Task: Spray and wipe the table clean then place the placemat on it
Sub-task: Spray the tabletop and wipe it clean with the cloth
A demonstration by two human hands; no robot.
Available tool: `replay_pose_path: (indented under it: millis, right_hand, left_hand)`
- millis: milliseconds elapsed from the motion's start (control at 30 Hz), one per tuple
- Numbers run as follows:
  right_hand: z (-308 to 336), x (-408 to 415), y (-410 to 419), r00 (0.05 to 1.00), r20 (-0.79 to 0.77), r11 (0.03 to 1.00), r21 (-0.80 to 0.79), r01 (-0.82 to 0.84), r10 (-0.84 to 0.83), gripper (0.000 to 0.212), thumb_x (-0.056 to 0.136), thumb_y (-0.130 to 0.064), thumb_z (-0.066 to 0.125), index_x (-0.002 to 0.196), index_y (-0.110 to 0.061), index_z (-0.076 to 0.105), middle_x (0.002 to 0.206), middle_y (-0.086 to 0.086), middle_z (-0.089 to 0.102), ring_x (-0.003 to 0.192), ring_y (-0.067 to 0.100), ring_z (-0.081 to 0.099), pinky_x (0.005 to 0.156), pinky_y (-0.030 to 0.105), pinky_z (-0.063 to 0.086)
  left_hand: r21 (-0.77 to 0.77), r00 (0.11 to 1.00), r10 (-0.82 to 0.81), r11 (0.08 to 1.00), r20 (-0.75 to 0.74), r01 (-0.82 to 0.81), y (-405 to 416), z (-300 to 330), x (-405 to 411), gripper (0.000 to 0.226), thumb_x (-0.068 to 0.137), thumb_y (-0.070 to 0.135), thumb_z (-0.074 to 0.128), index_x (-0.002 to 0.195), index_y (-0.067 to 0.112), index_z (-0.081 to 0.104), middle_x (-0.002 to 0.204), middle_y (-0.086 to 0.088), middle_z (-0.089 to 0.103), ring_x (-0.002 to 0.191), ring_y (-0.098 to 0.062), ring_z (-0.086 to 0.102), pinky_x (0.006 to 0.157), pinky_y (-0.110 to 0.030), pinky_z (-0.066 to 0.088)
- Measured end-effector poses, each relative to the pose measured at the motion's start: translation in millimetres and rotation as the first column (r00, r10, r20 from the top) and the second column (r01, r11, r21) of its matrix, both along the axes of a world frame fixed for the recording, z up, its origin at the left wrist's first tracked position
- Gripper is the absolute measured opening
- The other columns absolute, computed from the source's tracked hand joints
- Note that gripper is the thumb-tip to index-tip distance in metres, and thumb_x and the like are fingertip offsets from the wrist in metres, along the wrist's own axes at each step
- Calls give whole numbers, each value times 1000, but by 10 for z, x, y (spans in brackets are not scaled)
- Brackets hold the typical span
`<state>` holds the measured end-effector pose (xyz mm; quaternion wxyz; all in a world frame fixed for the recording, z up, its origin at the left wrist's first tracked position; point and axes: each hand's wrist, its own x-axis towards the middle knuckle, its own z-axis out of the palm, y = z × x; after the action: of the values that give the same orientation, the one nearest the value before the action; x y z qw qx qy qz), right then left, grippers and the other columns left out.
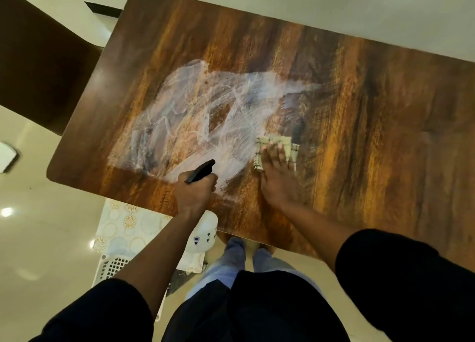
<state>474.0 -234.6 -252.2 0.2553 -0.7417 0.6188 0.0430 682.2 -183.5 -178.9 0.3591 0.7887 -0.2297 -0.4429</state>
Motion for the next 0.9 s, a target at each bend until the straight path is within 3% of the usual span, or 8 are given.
replay_pose_path:
  millis: [133,300,400,467,533,633,800,900]
  right_hand:
    - [-99,538,759,868,76,869,-115,-481,491,69,103,-46,35,164,-19,18,172,6,9,159,29,1,126,52,17]
    - [-207,579,818,745,37,740,-158,-654,666,67,104,-46,46,162,-19,28,171,3,20,159,22,6,126,44,6]
    - [-147,353,477,878,47,876,-104,-471,477,75,102,-33,49,165,-23,11,173,2,3,159,23,-3,127,51,13]
    - [-77,144,202,972,13,968,-91,-233,235,75,104,-30,41,165,-24,-1,171,1,-10,158,22,-11,127,52,11]
    - [-40,-98,-53,998,-57,995,-93,-45,40,68,107,-35,29,165,-23,-5,169,0,-16,157,22,-15,128,51,7]
    - [-20,-342,-313,981,-96,983,-85,163,-171,65,110,-34,30,165,-24,-4,172,-1,-12,157,19,-17,129,48,3]
    - [44,33,-268,964,-80,967,-16,252,-253,68,109,-32,31,164,-21,-7,170,4,-19,156,25,-21,128,47,-6]
    - [102,440,-25,998,-25,998,-14,61,-62,65,105,-38,15,164,-23,-7,169,2,-20,156,26,-21,128,50,-2]
  left_hand:
    - [-12,1000,-16,1000,0,16,11,0,86,45,74,25,71,117,24,84,65,-13,70,52,-23,53,58,-38,46]
    - [-3,999,-48,999,22,48,20,-46,200,32,68,31,70,96,28,86,77,-24,73,52,-23,49,53,-43,45]
    - [-18,998,-61,998,-2,61,22,-71,254,28,67,37,70,91,43,84,70,-26,69,55,-25,53,56,-48,49]
    - [-31,999,-47,998,17,48,7,-61,292,41,73,34,69,111,35,84,71,-24,71,55,-25,53,57,-39,47]
    - [-44,999,-36,998,37,38,-37,-40,332,44,83,27,72,126,27,80,74,-19,75,54,-26,55,56,-35,49]
    - [-44,1000,-7,999,29,8,-155,18,414,48,81,28,75,128,19,78,77,-16,74,59,-27,60,60,-41,56]
    - [-66,995,-98,993,15,99,-395,132,537,31,78,28,71,106,33,84,70,-9,75,45,-10,53,57,-32,49]
    - [-45,987,-160,986,17,161,-517,184,544,16,80,28,73,82,42,79,64,-6,71,44,-12,51,55,-35,50]
